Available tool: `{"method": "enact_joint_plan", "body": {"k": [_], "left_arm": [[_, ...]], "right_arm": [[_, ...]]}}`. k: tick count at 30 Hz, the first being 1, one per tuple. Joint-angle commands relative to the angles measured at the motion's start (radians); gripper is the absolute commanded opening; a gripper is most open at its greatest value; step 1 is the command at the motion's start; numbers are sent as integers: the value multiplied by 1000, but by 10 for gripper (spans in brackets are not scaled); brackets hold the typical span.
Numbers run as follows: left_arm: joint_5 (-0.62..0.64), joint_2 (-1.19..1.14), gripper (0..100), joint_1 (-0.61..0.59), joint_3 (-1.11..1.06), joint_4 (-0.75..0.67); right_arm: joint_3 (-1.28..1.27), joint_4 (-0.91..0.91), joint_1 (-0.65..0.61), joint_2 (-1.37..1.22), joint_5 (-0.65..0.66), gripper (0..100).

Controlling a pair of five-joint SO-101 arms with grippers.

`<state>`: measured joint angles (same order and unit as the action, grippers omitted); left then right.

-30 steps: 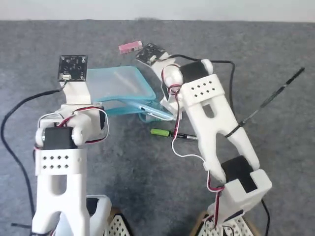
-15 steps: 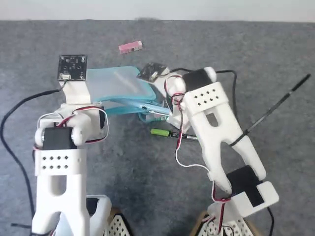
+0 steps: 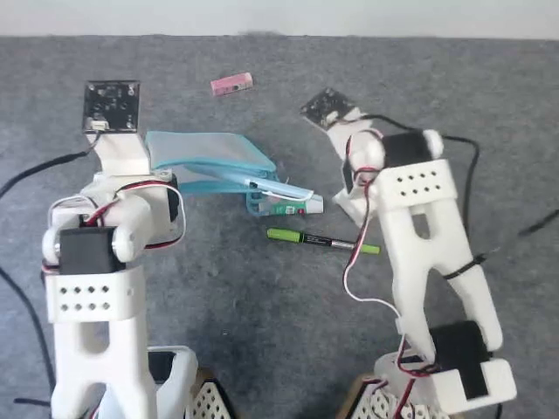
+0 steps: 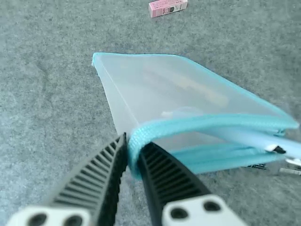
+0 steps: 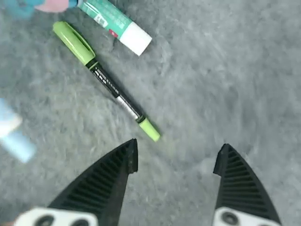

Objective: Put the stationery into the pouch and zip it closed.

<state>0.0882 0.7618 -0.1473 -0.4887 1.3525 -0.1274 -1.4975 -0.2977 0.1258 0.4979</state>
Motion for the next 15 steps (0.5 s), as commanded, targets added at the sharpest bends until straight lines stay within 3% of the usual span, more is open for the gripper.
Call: {"method": "enact_joint_plan", "body": {"k": [1, 10, 15], "left_arm": [[18, 37, 11, 0, 53, 3], [20, 37, 12, 0, 44, -3], [18, 37, 12, 0, 44, 2]], "right_arm": [[2, 51, -51, -5, -32, 266], [311, -165, -239, -10, -72, 266], [385, -185, -294, -54, -74, 266]]}}
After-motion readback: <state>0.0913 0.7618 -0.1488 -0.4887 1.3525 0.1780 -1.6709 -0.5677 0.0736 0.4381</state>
